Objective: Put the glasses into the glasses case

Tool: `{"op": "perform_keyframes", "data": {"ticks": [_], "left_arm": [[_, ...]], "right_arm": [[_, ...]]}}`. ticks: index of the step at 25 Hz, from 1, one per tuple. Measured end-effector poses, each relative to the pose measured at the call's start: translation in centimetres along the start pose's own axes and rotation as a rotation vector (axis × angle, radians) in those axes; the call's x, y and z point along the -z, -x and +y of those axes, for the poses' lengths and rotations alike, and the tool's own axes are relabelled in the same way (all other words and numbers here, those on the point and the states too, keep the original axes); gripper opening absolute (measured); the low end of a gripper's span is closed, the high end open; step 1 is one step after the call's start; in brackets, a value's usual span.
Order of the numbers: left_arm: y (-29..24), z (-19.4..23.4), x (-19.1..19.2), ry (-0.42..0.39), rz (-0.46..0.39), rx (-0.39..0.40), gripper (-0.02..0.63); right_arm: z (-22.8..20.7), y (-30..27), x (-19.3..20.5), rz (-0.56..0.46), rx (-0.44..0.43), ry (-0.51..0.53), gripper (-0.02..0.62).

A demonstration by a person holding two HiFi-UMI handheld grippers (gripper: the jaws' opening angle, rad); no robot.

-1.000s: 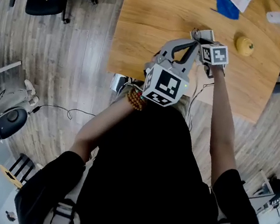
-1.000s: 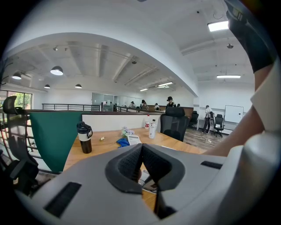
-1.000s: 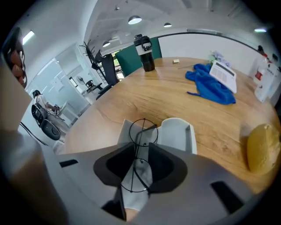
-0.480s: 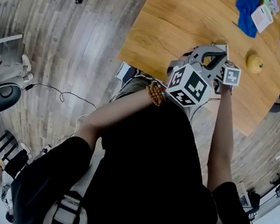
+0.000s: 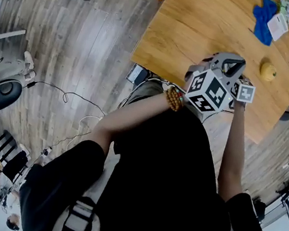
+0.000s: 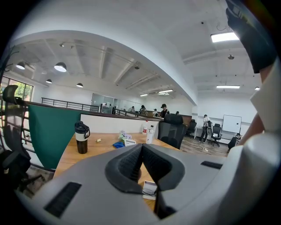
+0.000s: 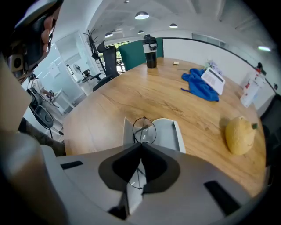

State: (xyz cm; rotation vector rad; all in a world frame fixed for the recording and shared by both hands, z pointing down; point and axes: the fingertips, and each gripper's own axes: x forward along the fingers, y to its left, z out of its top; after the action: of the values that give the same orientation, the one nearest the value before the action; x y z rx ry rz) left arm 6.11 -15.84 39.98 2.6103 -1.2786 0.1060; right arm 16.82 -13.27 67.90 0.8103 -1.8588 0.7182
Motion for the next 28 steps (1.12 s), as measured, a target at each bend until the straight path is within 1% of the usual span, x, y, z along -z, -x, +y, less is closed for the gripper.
{"op": "perform_keyframes", "data": {"ticks": [2, 4, 7, 10, 12, 14, 16, 17, 20, 21, 22, 24, 25, 26, 28], "left_arm": [[0.2, 0.0, 0.2, 0.012, -0.002, 0.008, 0.018], [0.6, 0.7, 0.7, 0.022, -0.002, -0.002, 0.020], [1.0, 2.1, 1.6, 0.025, 0.017, -0.030, 0.018], [0.9, 3.0, 2.0, 0.026, 0.034, -0.049, 0.018], [0.9, 3.2, 2.4, 0.028, 0.047, -0.055, 0.018], [1.0, 3.3, 2.6, 0.020, 0.056, -0.054, 0.018], [0.9, 3.3, 2.6, 0.011, 0.064, -0.051, 0.018], [0.8, 3.2, 2.6, 0.009, 0.066, -0.049, 0.018], [0.6, 2.7, 2.8, 0.008, 0.081, -0.035, 0.020], [0.5, 2.5, 2.9, 0.005, 0.085, -0.030, 0.018], [0.4, 2.3, 3.0, 0.001, 0.089, -0.025, 0.018], [0.4, 2.0, 3.2, -0.008, 0.095, -0.016, 0.018], [0.4, 1.9, 3.3, -0.013, 0.098, -0.012, 0.018], [0.3, 1.8, 3.4, -0.017, 0.098, -0.009, 0.018], [0.1, 1.7, 3.5, -0.024, 0.099, -0.003, 0.018]], "right_arm": [[-0.5, 0.4, 0.1, -0.007, 0.028, 0.037, 0.014], [-0.7, 0.6, -0.6, -0.047, 0.047, 0.059, 0.015], [-0.4, 1.4, -1.8, -0.108, 0.089, 0.045, 0.017], [-1.3, 1.7, -1.2, -0.114, 0.122, 0.043, 0.015], [-1.4, 2.0, -1.0, -0.120, 0.123, 0.040, 0.017], [-1.1, 2.4, -0.8, -0.123, 0.113, 0.040, 0.017], [-0.8, 2.4, -0.2, -0.121, 0.080, 0.021, 0.018], [-0.9, 2.3, 0.1, -0.136, 0.052, -0.012, 0.018], [-1.2, 3.3, -0.6, -0.246, -0.034, -0.172, 0.018], [-1.2, 3.9, -1.0, -0.260, -0.038, -0.182, 0.017], [-1.2, 4.5, -1.1, -0.254, -0.026, -0.153, 0.017], [-1.0, 5.3, -1.1, -0.221, 0.001, -0.046, 0.015], [-0.7, 5.7, -1.1, -0.214, -0.001, -0.011, 0.014], [-0.3, 6.2, -1.2, -0.218, -0.021, -0.008, 0.014], [0.4, 7.2, -1.3, -0.229, -0.081, -0.063, 0.012]]}}
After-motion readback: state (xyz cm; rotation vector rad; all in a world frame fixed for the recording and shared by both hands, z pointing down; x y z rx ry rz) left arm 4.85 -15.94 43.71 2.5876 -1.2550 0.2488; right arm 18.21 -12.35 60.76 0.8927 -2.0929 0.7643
